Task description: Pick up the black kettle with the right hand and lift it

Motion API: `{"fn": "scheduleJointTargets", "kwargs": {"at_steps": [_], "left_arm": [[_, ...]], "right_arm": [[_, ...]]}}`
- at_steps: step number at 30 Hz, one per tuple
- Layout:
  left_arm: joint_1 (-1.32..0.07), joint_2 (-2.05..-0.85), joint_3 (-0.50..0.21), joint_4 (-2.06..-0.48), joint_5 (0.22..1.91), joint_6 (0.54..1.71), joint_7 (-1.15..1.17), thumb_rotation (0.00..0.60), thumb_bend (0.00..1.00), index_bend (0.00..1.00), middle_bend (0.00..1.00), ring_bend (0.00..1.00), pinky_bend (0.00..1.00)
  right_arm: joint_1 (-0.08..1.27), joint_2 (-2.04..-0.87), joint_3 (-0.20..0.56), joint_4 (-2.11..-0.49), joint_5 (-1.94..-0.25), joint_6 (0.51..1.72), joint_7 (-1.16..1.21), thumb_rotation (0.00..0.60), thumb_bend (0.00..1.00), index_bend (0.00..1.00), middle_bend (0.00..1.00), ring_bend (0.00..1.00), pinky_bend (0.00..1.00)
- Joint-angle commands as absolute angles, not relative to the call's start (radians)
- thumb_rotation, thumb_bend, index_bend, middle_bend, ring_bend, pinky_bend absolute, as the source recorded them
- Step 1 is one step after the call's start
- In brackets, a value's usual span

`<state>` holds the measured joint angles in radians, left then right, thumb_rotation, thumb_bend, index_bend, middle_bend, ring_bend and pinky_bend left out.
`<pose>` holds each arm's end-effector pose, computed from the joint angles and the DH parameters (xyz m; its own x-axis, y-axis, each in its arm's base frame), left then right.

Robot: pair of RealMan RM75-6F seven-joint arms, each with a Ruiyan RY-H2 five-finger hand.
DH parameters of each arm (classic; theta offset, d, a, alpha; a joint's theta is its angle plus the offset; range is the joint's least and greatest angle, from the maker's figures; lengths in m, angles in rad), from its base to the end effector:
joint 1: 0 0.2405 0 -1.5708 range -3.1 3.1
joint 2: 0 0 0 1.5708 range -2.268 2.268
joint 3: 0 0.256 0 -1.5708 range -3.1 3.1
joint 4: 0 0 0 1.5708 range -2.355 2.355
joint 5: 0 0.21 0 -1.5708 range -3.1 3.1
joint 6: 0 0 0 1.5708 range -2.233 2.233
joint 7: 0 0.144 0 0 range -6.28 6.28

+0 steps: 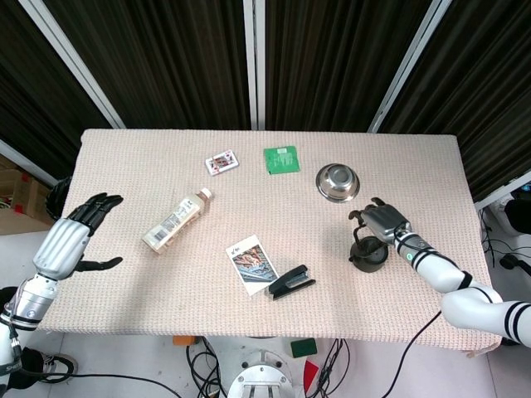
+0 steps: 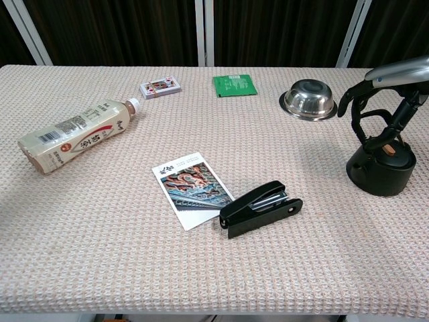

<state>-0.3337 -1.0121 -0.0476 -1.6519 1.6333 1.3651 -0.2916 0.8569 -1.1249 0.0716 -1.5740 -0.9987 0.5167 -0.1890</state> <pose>-0.2485 0.2468 0.1654 0.2368 0.0974 0.9667 0.9212 -0.3387 -0.1915 -0.2034 -0.3625 0.0692 0.5640 -0.5447 0.6206 -0.8251 -0.3418 0.4498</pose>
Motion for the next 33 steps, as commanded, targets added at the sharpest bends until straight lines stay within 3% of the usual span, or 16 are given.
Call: {"fn": "scheduleJointTargets", "kwargs": {"at_steps": [1,20,25,33], "left_arm": [[-0.334,-1.012,-0.048,-1.649,1.633,1.367,-0.295,0.600,0.05,0.09,0.11,0.07,0.21],[-0.342,-1.012,-0.037,-1.636,1.639,1.356,-0.304,0.600,0.05,0.09,0.11,0.07,0.21],[-0.344,-1.019,-0.036,-1.628,1.639,1.356,-0.304,0.600,0.05,0.09,0.10,0.07,0.22],[-0.347,-1.018,-0.030,-1.635,1.645,1.352,-0.294,0.600,0.06,0.09,0.10,0.07,0.23]], "right_arm": [[0.858,-1.127,0.069,-1.571,-1.005,0.526,-0.183,0.447,0.07,0.32,0.37,0.24,0.05],[0.880,-1.124,0.034,-1.571,-0.970,0.497,-0.141,0.446,0.08,0.43,0.45,0.41,0.02],[0.883,-1.109,0.025,-1.590,-0.972,0.508,-0.144,0.448,0.08,0.44,0.46,0.44,0.08],[0.887,-1.085,0.019,-1.625,-0.969,0.500,-0.126,0.449,0.09,0.48,0.50,0.51,0.07]]}}
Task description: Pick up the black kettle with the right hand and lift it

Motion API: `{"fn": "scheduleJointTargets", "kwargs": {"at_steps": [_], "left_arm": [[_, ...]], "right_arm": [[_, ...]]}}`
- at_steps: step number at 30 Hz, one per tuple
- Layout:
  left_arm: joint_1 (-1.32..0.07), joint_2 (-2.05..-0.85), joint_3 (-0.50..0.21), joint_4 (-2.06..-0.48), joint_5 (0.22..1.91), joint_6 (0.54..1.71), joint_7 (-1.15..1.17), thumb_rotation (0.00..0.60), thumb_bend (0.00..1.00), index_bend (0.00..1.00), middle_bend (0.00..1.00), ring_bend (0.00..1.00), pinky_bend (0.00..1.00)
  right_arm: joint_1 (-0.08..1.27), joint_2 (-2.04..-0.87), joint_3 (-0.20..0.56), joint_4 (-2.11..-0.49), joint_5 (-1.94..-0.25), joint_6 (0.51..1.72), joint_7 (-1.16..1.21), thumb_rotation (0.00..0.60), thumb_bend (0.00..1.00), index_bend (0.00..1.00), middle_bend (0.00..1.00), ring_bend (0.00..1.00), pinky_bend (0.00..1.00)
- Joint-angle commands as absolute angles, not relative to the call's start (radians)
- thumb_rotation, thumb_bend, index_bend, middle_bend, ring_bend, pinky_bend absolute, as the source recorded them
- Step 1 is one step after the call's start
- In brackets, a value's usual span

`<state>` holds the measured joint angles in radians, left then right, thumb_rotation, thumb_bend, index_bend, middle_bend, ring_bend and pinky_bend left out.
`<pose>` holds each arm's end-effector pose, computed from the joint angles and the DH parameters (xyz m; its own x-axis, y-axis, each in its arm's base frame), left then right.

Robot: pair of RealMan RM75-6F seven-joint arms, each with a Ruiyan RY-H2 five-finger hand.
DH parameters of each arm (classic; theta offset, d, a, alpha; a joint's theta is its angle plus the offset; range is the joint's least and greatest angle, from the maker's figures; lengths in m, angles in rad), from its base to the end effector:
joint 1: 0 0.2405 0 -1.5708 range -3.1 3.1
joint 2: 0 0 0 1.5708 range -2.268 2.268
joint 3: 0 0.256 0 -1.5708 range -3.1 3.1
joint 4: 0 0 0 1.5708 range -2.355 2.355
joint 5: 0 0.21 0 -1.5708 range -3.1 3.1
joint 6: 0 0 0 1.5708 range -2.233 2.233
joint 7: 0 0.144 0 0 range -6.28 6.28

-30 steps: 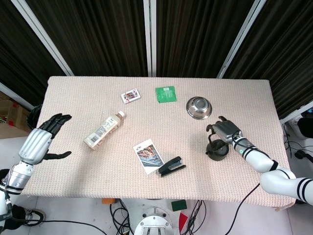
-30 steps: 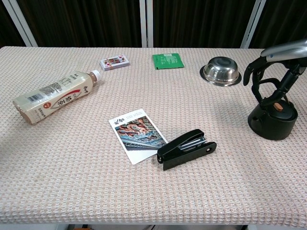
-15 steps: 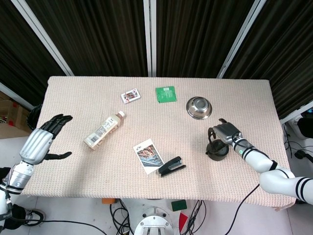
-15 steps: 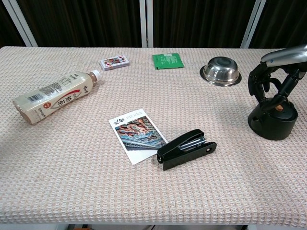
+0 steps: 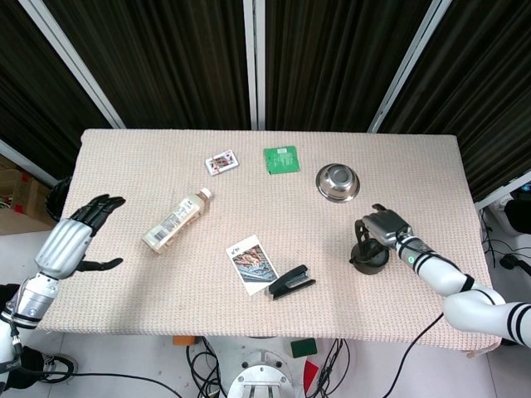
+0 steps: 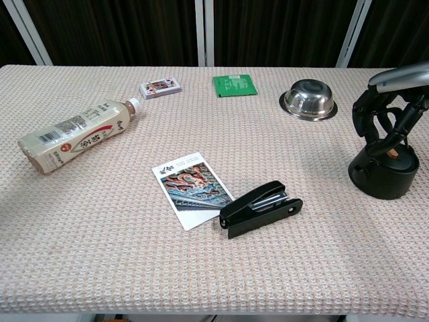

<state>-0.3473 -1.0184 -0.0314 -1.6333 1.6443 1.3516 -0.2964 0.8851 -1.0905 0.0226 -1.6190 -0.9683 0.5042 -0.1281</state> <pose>-0.2506 0.2477 0.1609 0.2554 0.1203 0.9593 0.9152 -0.3501 -0.1998 -0.2049 -0.3530 0.0713 0.5114 -0.6025 0.6128 -0.8570 -0.3049 0.4154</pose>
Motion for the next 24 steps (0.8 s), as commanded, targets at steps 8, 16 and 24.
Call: {"fn": "scheduleJointTargets", "kwargs": {"at_steps": [8,16,24], "left_arm": [[-0.347,-1.012,-0.025,-1.641,1.644,1.346,-0.290,0.600,0.06,0.10,0.10,0.07,0.24],[-0.355,-1.018,-0.019,-1.641,1.646,1.330,-0.288,0.600,0.06,0.10,0.10,0.07,0.26],[-0.356,-1.017,-0.017,-1.643,1.645,1.329,-0.283,0.600,0.06,0.10,0.10,0.07,0.26]], "right_arm": [[0.868,-1.052,0.009,-1.661,-1.005,0.531,-0.119,0.447,0.09,0.53,0.53,0.54,0.07],[0.854,-1.035,-0.001,-1.668,-1.038,0.537,-0.112,0.448,0.09,0.61,0.60,0.59,0.07],[0.859,-1.041,-0.005,-1.660,-1.053,0.510,-0.101,0.449,0.09,0.71,0.65,0.64,0.07]]}}
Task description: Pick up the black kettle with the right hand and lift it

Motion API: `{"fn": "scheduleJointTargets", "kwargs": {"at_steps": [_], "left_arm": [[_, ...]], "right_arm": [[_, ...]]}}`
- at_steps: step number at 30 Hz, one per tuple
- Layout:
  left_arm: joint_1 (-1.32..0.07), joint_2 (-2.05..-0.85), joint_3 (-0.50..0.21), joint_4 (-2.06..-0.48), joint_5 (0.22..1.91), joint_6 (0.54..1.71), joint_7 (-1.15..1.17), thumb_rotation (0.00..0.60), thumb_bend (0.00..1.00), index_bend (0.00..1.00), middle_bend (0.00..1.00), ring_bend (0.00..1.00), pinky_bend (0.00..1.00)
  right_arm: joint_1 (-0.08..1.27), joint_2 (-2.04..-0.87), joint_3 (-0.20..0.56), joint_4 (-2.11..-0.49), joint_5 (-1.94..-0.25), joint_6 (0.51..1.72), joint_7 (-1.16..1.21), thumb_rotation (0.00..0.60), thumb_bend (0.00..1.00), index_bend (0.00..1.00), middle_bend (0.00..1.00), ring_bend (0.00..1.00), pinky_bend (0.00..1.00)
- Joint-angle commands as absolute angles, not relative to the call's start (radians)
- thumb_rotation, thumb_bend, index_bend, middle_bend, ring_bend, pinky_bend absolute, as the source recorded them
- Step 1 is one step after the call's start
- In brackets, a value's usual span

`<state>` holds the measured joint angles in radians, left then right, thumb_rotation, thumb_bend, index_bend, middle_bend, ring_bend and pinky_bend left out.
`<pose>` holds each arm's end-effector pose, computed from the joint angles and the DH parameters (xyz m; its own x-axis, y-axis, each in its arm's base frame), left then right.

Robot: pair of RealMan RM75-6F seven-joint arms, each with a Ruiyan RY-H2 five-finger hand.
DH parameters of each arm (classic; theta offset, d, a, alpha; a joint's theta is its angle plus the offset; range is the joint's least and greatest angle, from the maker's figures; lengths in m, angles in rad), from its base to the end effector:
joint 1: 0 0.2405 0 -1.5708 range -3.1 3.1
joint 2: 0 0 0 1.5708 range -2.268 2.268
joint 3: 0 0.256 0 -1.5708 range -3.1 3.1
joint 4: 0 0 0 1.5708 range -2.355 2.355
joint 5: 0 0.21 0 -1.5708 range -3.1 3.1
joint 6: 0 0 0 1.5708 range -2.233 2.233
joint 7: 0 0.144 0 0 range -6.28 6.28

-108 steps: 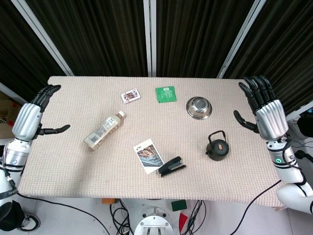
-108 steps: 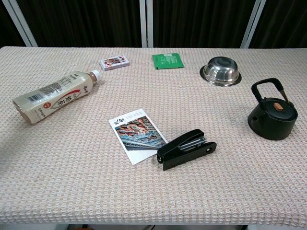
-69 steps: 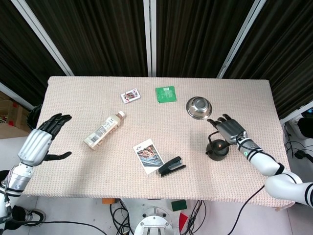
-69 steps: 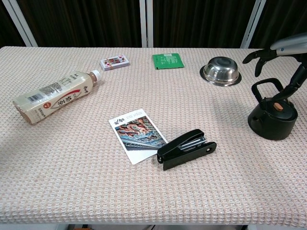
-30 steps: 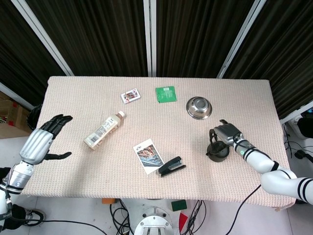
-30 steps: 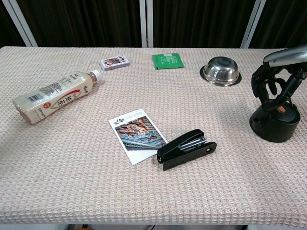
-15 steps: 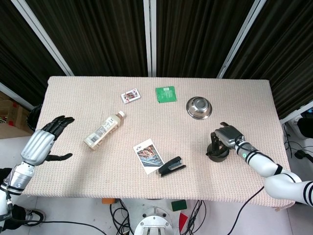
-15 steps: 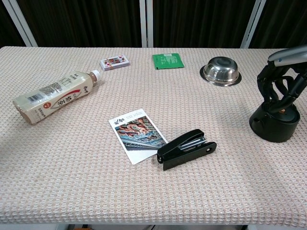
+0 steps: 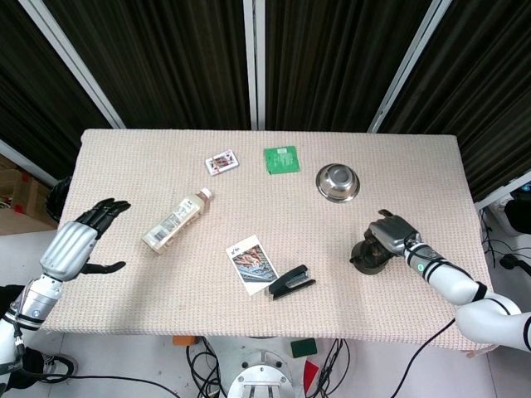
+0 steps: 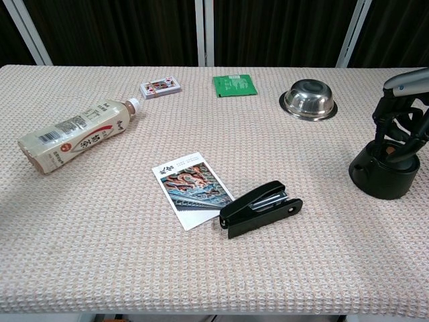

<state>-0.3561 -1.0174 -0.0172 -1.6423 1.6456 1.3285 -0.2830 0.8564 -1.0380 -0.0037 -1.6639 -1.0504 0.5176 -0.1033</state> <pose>-0.2504 0.2463 0.1556 0.2719 0.1495 0.9506 0.9133 -0.3512 -0.2060 -0.2133 -0.3384 0.0822 0.5411 -0.6016 0.5877 -0.8383 -0.3303 0.4338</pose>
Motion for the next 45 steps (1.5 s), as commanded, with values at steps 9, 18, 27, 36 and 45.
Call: {"fn": "scheduleJointTargets", "kwargs": {"at_steps": [9,18,27,36,45], "left_arm": [[-0.359,-1.019,-0.015,-1.637,1.642,1.322,-0.286,0.600,0.06,0.10,0.10,0.07,0.26],[-0.359,-1.021,-0.012,-1.631,1.644,1.324,-0.292,0.600,0.06,0.10,0.10,0.07,0.26],[-0.357,-1.020,-0.009,-1.631,1.646,1.327,-0.292,0.600,0.06,0.10,0.10,0.07,0.26],[-0.362,-1.022,-0.008,-1.633,1.645,1.318,-0.287,0.600,0.06,0.10,0.10,0.07,0.26],[-0.367,-1.022,-0.006,-1.637,1.642,1.307,-0.286,0.600,0.06,0.10,0.10,0.07,0.26]], "right_arm": [[0.874,-1.034,-0.004,-1.674,-1.072,0.470,-0.080,0.447,0.09,0.81,0.72,0.70,0.10],[0.865,-0.992,0.009,-1.725,-1.101,0.474,-0.043,0.447,0.09,0.92,0.79,0.76,0.14],[0.825,-0.982,0.024,-1.746,-1.145,0.556,-0.025,0.446,0.07,1.00,0.92,0.87,0.26],[0.730,-1.035,0.052,-1.728,-1.260,0.794,-0.039,0.447,0.02,1.00,1.00,0.99,0.45],[0.659,-1.069,0.080,-1.700,-1.380,0.971,0.022,0.449,0.14,1.00,1.00,1.00,0.55]]}}
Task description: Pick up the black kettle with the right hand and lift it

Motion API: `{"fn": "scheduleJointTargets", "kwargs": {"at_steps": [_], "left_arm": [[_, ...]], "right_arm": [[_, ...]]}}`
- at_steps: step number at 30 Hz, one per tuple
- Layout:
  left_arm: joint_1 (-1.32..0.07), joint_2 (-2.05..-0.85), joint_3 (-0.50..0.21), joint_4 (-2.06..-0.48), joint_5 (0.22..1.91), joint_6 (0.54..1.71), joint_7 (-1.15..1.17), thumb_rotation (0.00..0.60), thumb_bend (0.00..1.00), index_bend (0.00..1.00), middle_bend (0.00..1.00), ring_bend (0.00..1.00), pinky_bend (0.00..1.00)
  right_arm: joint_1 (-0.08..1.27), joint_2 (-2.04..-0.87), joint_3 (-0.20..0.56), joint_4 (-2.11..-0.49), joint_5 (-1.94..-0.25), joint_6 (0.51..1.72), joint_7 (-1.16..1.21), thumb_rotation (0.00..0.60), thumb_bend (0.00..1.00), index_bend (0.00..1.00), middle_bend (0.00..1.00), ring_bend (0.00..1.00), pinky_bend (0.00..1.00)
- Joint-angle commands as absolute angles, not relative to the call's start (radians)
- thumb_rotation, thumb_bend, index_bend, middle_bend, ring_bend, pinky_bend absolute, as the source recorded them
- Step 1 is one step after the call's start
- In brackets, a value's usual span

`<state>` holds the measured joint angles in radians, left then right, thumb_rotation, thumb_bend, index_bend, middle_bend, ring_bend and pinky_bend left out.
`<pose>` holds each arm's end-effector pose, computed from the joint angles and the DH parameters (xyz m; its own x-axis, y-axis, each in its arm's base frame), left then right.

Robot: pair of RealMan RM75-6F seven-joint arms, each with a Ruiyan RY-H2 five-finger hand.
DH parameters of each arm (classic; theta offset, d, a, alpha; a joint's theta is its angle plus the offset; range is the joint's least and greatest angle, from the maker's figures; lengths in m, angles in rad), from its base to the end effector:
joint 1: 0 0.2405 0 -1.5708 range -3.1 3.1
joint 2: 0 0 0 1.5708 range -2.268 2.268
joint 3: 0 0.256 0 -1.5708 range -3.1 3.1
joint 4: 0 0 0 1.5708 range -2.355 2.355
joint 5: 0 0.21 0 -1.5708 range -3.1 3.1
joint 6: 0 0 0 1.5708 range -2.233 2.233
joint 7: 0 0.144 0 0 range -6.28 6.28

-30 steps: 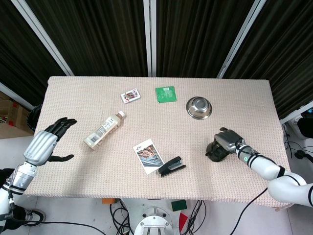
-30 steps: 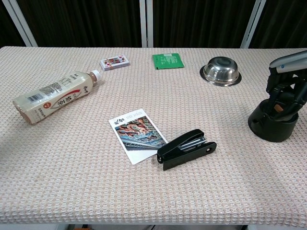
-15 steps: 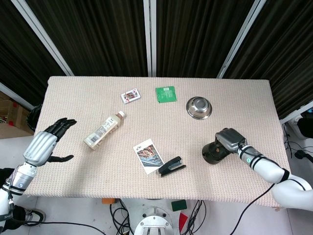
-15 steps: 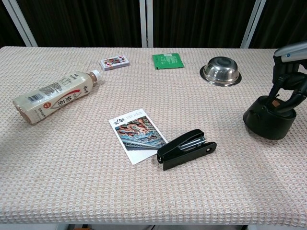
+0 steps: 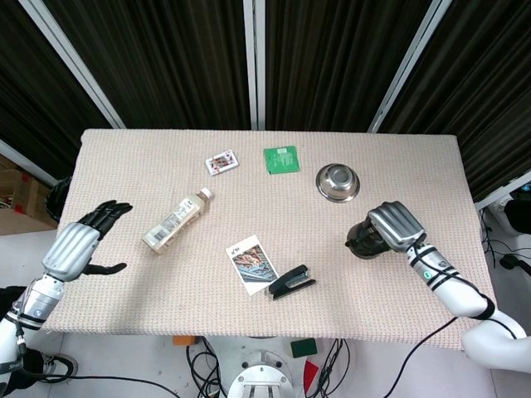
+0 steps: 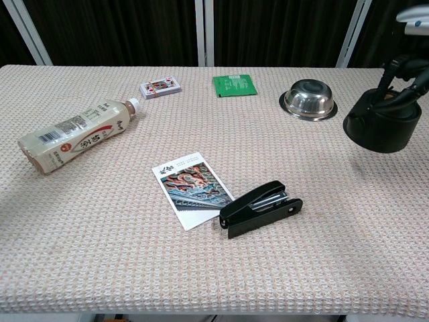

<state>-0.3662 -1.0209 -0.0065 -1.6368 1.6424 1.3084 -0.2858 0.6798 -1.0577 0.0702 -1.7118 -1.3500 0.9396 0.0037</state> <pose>-0.2523 0.2470 0.1515 0.2796 0.1739 0.9442 0.9143 -0.3484 -0.2066 -0.1878 -0.3240 0.1082 0.4728 -0.2849 0.8338 -0.8457 -0.4126 0.3386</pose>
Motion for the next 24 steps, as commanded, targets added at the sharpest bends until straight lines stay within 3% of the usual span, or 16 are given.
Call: {"fn": "scheduleJointTargets", "kwargs": {"at_steps": [1,11,16,24], "left_arm": [[-0.367,-1.023,-0.006,-1.637,1.642,1.307,-0.286,0.600,0.06,0.10,0.10,0.07,0.26],[-0.370,-1.029,-0.004,-1.632,1.643,1.302,-0.286,0.600,0.06,0.10,0.10,0.07,0.26],[-0.373,-1.031,-0.001,-1.633,1.643,1.295,-0.283,0.600,0.06,0.10,0.10,0.07,0.26],[-0.375,-1.035,-0.002,-1.633,1.643,1.295,-0.279,0.600,0.06,0.10,0.10,0.07,0.26]], "right_arm": [[0.655,-1.068,0.081,-1.698,-1.388,0.979,0.027,0.451,0.16,1.00,1.00,1.00,0.56],[0.634,-1.058,0.085,-1.691,-1.426,1.003,0.063,0.465,0.30,1.00,1.00,1.00,0.58],[0.628,-1.060,0.088,-1.682,-1.439,1.011,0.073,0.484,0.30,1.00,1.00,1.00,0.61],[0.624,-1.061,0.098,-1.671,-1.444,1.018,0.064,0.591,0.34,1.00,1.00,1.00,0.62]]}}
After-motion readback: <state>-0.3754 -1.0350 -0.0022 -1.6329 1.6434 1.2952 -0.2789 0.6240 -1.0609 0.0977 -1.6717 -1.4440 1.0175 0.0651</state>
